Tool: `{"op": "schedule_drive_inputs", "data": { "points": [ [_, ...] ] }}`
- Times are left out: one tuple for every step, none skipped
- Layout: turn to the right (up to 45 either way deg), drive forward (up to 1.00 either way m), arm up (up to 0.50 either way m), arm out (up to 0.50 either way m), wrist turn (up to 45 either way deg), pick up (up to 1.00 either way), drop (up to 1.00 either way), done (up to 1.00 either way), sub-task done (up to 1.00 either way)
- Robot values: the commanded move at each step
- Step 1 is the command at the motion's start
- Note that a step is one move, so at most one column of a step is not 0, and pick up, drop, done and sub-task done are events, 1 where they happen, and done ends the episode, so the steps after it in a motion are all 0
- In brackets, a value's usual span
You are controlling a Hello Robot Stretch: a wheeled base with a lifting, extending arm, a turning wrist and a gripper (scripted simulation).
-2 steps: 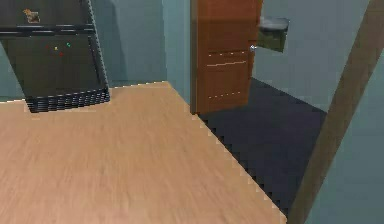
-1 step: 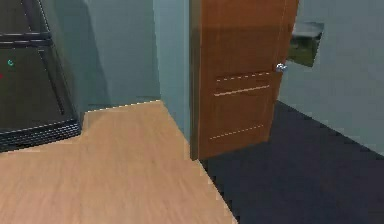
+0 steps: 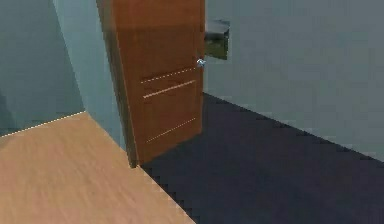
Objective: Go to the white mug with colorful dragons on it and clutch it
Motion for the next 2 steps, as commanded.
{"op": "schedule_drive_inputs", "data": {
  "points": [
    [0.0, 0.45, 0.00, 0.00, 0.0, 0.00, 0.00, 0.00, 0.00],
    [39.0, 0.00, 0.00, 0.00, 0.0, 0.00, 0.00, 0.00, 0.00]
  ]
}}
